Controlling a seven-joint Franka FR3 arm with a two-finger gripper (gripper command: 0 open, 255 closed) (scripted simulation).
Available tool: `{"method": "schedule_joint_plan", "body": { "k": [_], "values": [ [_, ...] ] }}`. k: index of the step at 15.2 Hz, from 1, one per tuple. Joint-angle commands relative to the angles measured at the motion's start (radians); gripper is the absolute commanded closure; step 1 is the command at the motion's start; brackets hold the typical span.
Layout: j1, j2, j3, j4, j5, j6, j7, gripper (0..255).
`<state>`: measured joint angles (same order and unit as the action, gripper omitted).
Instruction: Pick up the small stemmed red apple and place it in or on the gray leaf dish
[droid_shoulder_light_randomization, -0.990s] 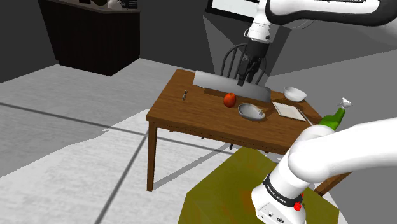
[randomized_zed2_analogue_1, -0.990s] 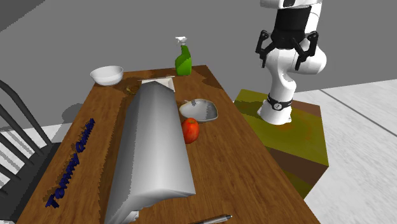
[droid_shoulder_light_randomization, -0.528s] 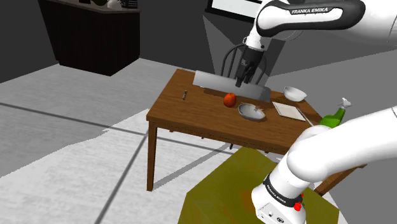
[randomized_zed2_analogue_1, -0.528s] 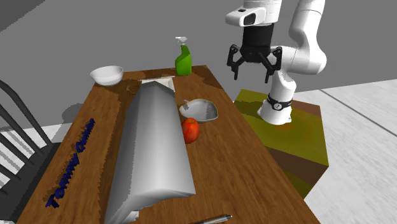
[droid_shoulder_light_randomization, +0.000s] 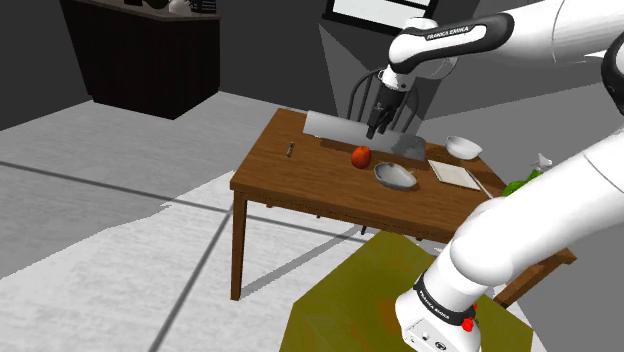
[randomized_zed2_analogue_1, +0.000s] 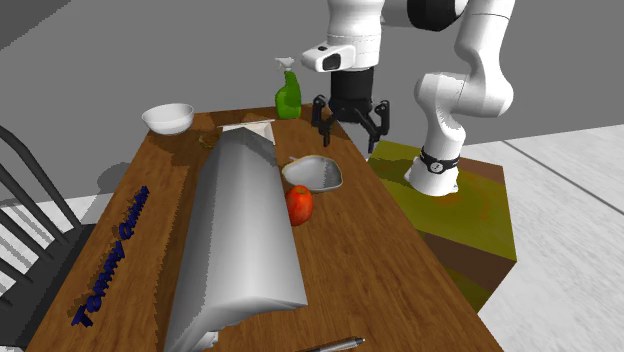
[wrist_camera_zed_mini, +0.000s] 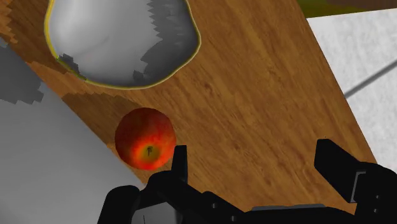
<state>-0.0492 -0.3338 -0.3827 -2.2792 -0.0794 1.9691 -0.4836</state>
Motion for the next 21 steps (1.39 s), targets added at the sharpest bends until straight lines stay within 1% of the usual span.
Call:
{"method": "schedule_joint_plan", "body": {
  "k": [1,4,7,15,21],
  "values": [
    [-0.001,0.075,-0.038,0.04,0.021,0.044,-0.053,0],
    [-0.004,0.181,-0.084,0.1,0.07,0.096,-0.129,0],
    [-0.013,0.29,-0.119,0.169,0.135,0.134,-0.21,0],
    [-0.013,0.341,-0.119,0.116,0.169,0.231,-0.234,0],
    [-0.013,0.341,-0.119,0.116,0.169,0.231,-0.234,0]
  ]
}}
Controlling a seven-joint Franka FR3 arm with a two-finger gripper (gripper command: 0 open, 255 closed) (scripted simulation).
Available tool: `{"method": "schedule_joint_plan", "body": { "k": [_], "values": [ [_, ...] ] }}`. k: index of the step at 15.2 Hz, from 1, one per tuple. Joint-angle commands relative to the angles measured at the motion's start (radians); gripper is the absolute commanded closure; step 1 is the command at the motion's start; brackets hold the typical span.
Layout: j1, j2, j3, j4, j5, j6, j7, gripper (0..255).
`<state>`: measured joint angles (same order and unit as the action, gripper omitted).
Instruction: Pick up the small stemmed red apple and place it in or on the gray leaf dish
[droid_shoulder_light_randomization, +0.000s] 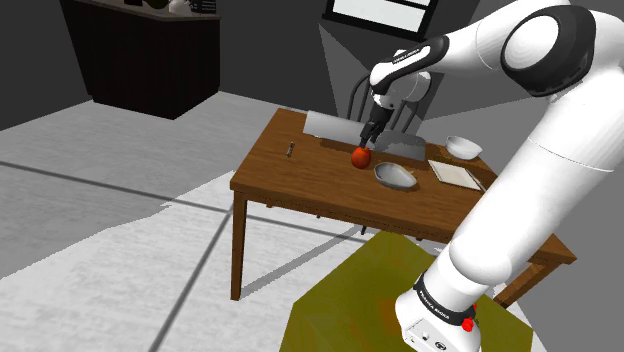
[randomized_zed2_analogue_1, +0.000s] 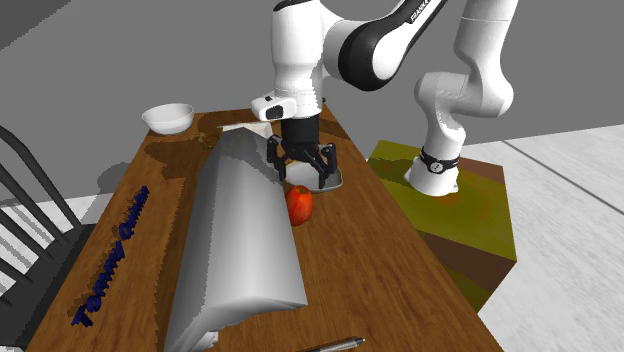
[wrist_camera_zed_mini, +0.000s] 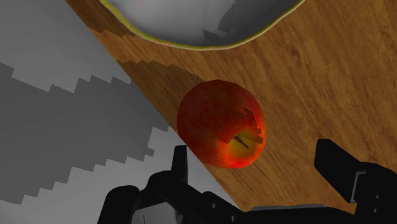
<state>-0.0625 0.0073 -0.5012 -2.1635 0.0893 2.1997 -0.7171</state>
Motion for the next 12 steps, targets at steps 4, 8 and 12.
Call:
{"method": "schedule_joint_plan", "body": {
  "k": [4,8,12],
  "values": [
    [0.0,0.0,0.0,0.0,0.0,0.0,0.0,255],
    [0.0,0.0,0.0,0.0,0.0,0.0,0.0,255],
    [0.0,0.0,0.0,0.0,0.0,0.0,0.0,255]
  ]
}}
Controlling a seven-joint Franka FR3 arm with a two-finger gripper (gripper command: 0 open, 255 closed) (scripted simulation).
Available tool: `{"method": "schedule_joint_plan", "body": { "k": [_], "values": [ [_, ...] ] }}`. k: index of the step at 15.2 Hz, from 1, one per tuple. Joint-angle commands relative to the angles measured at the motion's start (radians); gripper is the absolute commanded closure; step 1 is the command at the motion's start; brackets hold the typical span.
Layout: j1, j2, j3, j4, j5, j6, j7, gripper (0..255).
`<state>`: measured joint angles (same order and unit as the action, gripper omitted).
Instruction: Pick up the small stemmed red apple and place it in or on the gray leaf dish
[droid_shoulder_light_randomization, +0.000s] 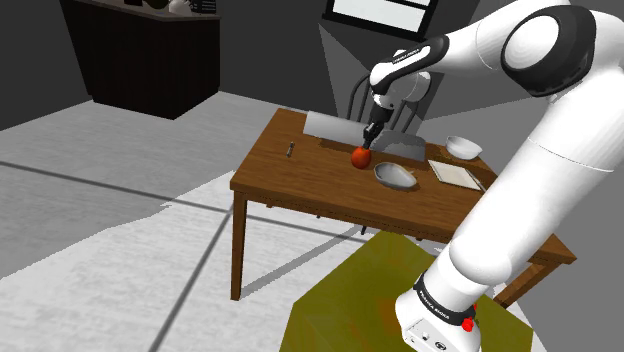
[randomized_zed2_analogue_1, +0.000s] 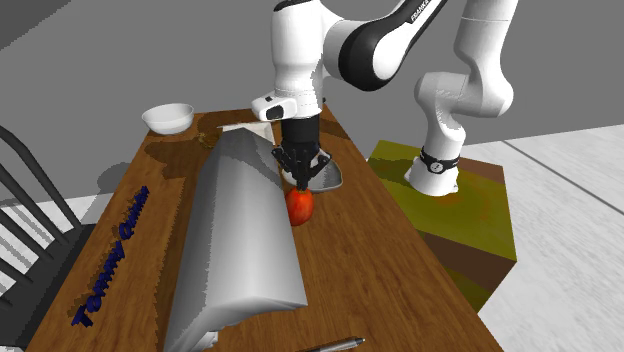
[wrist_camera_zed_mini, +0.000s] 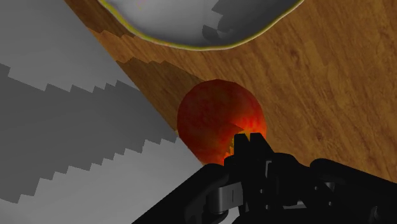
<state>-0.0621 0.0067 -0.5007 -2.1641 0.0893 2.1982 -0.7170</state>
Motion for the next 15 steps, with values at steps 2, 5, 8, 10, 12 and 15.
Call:
{"method": "schedule_joint_plan", "body": {
  "k": [2,5,8,10,12,15],
  "values": [
    [0.0,-0.013,0.0,0.015,-0.01,-0.024,0.008,255],
    [0.001,-0.032,0.001,0.037,-0.022,-0.063,0.019,255],
    [0.001,-0.048,0.002,0.062,-0.033,-0.101,0.028,255],
    [0.002,-0.058,0.004,0.08,-0.039,-0.127,0.034,255],
    [0.002,-0.067,0.005,0.098,-0.045,-0.153,0.039,255],
    [0.002,-0.079,0.006,0.128,-0.051,-0.193,0.046,255]
  ]
}}
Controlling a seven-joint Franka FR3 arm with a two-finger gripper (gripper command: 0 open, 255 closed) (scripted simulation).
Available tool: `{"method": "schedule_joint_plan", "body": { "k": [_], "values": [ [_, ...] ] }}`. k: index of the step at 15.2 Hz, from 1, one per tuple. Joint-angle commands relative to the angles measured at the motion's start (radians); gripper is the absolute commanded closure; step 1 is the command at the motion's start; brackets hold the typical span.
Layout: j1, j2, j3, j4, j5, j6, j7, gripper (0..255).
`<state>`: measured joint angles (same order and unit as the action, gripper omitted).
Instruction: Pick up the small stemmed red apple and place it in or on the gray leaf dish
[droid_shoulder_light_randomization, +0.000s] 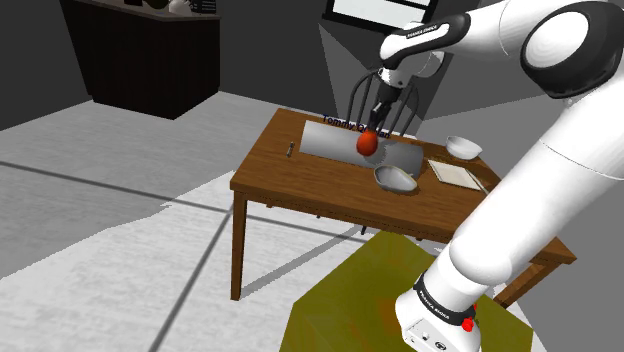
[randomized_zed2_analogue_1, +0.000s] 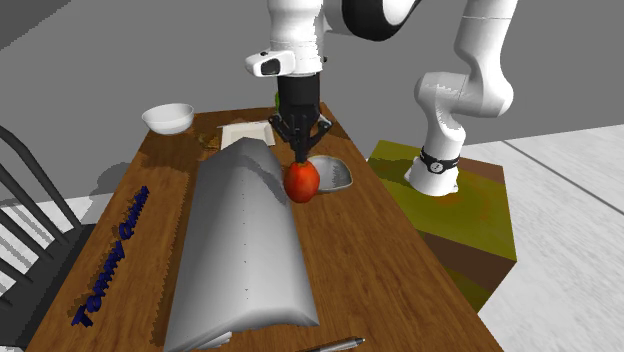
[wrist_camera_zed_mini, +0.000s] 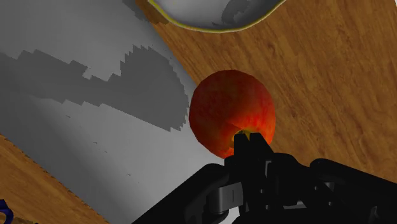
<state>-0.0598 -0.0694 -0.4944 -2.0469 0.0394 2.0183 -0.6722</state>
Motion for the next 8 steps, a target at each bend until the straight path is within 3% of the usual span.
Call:
{"method": "schedule_joint_plan", "body": {
  "k": [1,8],
  "values": [
    [0.0,-0.006,0.001,0.021,-0.004,-0.026,0.003,255],
    [0.001,-0.023,0.005,0.098,-0.013,-0.118,0.015,255]
  ]
}}
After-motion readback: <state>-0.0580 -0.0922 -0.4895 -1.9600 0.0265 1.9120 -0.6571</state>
